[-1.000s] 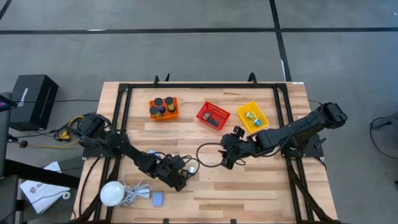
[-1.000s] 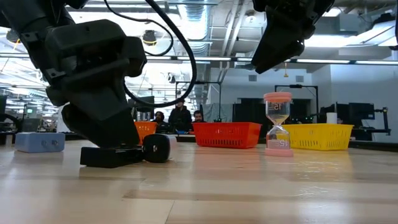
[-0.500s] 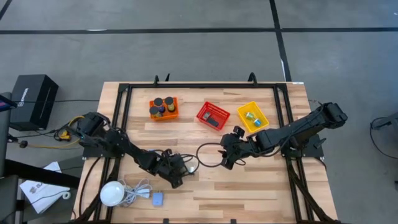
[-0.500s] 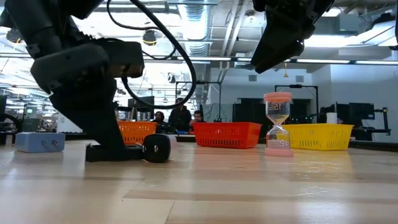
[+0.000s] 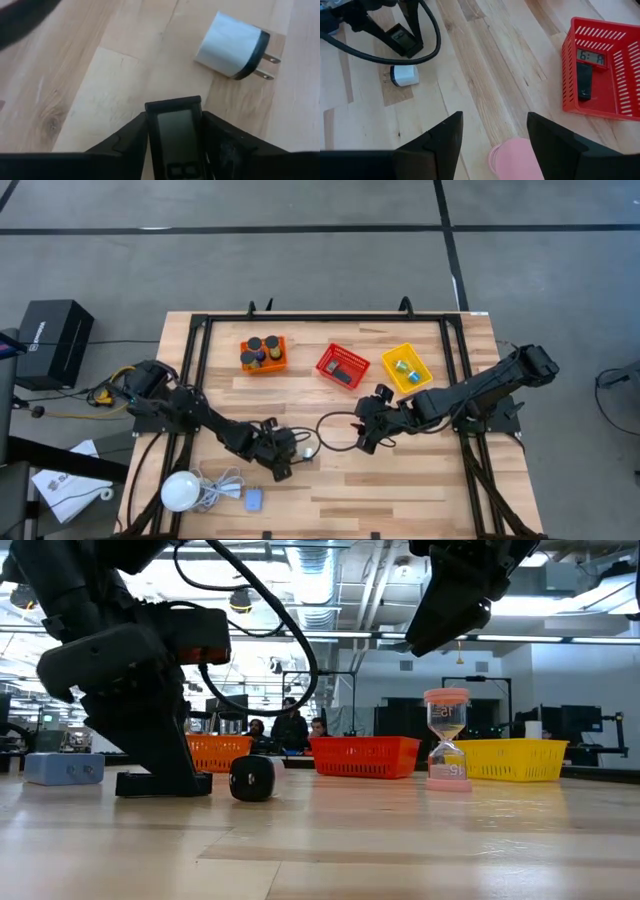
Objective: Pick & Place Office items
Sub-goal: Put the black digital clock into the red bin
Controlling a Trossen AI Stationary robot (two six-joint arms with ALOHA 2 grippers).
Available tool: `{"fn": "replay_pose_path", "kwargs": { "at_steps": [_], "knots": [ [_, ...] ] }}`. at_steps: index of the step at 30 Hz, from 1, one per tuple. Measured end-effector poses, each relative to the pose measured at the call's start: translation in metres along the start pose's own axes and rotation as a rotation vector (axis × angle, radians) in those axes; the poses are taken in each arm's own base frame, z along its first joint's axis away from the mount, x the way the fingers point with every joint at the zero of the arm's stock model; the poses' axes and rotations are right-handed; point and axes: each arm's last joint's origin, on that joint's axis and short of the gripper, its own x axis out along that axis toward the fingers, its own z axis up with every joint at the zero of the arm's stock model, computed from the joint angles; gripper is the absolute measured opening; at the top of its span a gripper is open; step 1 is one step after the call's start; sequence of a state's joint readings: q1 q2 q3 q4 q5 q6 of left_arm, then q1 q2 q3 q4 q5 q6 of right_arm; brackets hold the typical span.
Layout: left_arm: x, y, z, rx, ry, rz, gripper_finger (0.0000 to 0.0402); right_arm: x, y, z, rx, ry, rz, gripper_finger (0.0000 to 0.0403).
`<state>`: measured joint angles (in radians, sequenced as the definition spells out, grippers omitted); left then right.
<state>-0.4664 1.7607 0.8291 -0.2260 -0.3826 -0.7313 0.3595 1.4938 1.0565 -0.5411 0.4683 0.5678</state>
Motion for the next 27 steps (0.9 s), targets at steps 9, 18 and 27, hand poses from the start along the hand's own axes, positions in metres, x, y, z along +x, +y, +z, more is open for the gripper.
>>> {"fn": "replay_pose_path", "kwargs": {
  "at_steps": [9,18,27],
  "knots": [
    [-0.029,0.027,0.032,0.01,-0.117,0.027,0.0166,0.0,0.0,0.0,-0.002,0.003,-0.002,0.0212],
    [-0.055,0.088,0.087,0.016,-0.326,0.101,0.0159,0.0,0.0,0.0,0.002,-0.003,0.002,0.0212],
    [-0.028,0.146,0.135,0.044,-0.546,0.007,0.0165,0.0,0.0,0.0,0.002,-0.004,0.002,0.0212]
  ]
}}
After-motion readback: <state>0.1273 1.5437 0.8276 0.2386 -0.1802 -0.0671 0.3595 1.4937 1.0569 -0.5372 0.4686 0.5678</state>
